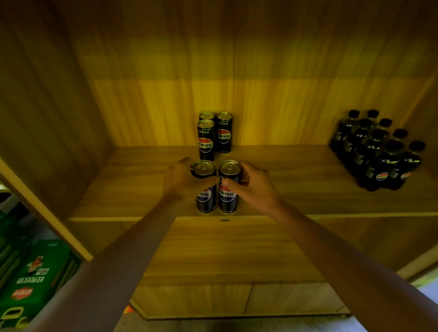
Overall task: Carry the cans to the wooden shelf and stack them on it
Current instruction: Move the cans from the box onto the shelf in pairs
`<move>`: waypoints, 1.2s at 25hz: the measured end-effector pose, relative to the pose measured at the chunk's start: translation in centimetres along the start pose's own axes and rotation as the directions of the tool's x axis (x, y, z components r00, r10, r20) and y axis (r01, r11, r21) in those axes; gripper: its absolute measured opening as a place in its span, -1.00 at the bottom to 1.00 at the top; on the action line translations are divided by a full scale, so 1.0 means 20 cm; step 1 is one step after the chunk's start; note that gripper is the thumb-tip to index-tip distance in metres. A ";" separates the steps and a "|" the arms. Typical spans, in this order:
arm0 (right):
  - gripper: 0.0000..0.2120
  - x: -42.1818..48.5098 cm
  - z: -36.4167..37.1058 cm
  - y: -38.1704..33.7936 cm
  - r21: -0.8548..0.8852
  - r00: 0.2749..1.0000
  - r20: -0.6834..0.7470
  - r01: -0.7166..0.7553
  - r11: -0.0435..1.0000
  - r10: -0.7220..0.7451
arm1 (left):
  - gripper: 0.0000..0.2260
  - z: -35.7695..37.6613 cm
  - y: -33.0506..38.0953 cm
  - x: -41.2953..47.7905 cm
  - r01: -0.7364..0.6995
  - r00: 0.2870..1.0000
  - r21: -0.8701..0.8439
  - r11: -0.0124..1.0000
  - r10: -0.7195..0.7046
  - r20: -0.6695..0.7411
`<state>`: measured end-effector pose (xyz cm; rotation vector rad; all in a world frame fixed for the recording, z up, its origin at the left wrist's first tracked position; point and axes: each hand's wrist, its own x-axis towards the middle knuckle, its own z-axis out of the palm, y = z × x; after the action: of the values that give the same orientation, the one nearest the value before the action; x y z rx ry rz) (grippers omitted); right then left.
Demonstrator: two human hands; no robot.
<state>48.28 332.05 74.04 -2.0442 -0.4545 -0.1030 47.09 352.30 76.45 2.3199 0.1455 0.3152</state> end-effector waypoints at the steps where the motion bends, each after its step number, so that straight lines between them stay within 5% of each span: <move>1: -0.54 0.00 0.00 0.02 0.015 1.000 -0.004 0.010 1.000 -0.010 | -0.56 -0.01 0.00 -0.01 0.000 0.999 -0.030 1.000 0.001 0.036; 6: -0.46 -0.03 0.05 0.05 -0.021 0.998 -0.050 -0.030 0.999 0.029 | -0.42 -0.04 -0.10 0.02 0.006 0.953 -0.268 0.963 0.076 0.294; 30: -0.47 0.84 0.03 0.23 -0.016 0.996 -0.042 -0.074 0.997 0.073 | -0.61 0.13 -0.03 0.65 0.044 0.994 -0.209 0.977 -0.023 0.104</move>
<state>65.35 335.26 74.31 -2.0697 -0.3538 -0.1048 60.34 353.52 76.66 2.1153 0.0960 0.1864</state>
